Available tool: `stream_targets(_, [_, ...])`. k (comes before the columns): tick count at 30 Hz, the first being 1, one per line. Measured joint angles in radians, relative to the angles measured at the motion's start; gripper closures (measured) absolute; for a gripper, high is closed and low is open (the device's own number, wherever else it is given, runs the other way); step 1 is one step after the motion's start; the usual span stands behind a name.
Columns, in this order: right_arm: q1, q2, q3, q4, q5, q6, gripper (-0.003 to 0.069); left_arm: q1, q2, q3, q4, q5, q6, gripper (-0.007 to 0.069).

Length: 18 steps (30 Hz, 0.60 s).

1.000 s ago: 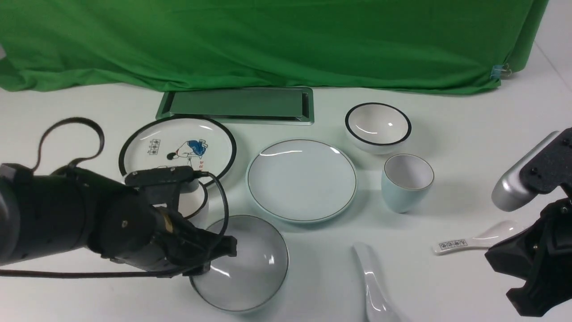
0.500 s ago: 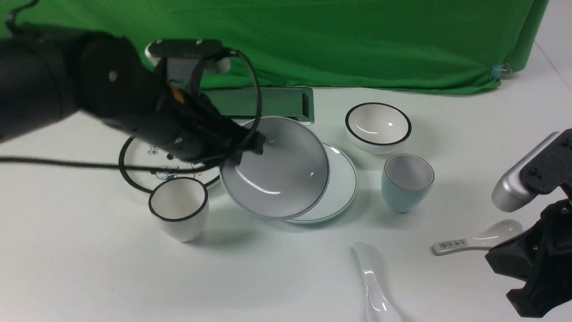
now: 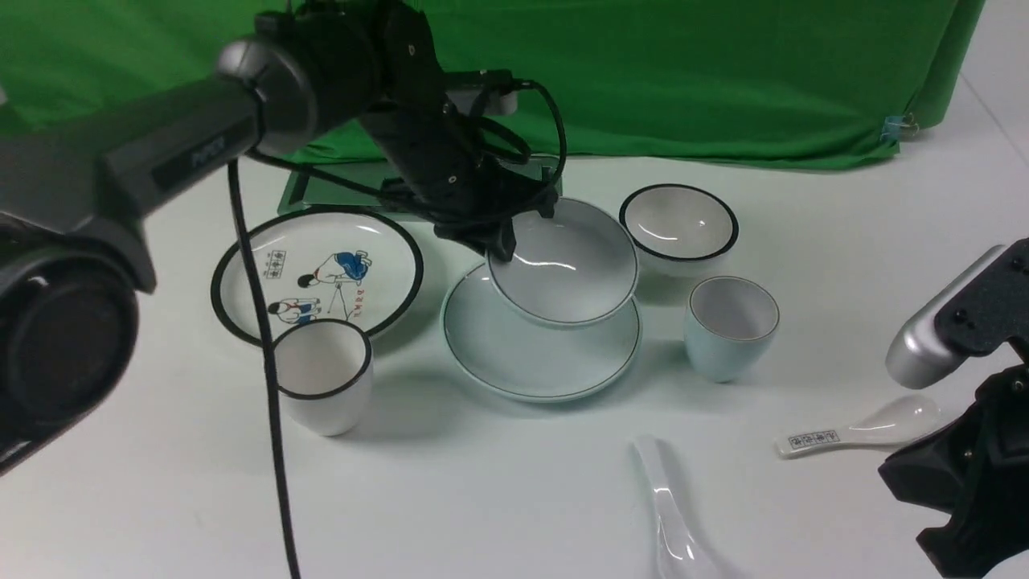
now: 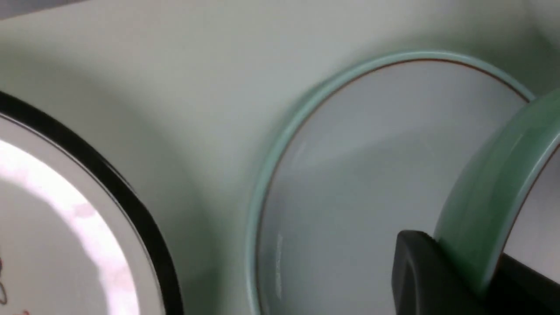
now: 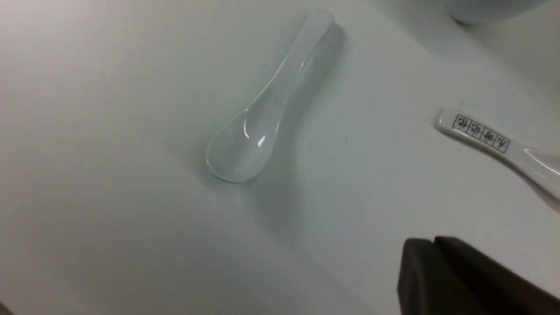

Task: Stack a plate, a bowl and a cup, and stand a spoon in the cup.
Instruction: Use the left arm to put the blue rice bowl into the blue large plate in the middle

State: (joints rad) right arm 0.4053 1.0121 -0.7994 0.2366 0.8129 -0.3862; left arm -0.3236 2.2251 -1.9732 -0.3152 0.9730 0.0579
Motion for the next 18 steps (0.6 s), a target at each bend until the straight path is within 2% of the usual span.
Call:
stream_targets(4, [0.0,0.018,-0.032,-0.011,-0.028,0.007,0.0608,0.014,0.058,-0.03,-0.004,0.025,0.017,0.0632])
stream_targets(11, [0.0,0.151,-0.183,-0.109,-0.039,0.079,0.0607,0.014,0.078,-0.035,-0.019,0.023,0.023,0.062])
stream_targets(14, [0.0,0.241,-0.26,-0.143,-0.045,0.115,0.0581,0.014,0.08,-0.035,-0.006,0.022,0.023,0.0575])
stream_targets(15, [0.0,0.273,-0.284,-0.148,-0.047,0.134,0.0557,0.014,0.08,-0.035,0.0,0.022,0.024,0.0548])
stream_targets(17, [0.0,0.356,-0.335,-0.166,-0.055,0.171,0.0442,0.014,0.082,-0.06,0.019,0.046,0.021,0.0455])
stream_targets(18, [0.0,0.356,-0.339,-0.166,-0.056,0.173,0.043,0.014,0.082,-0.064,0.021,0.046,0.02,0.0447])
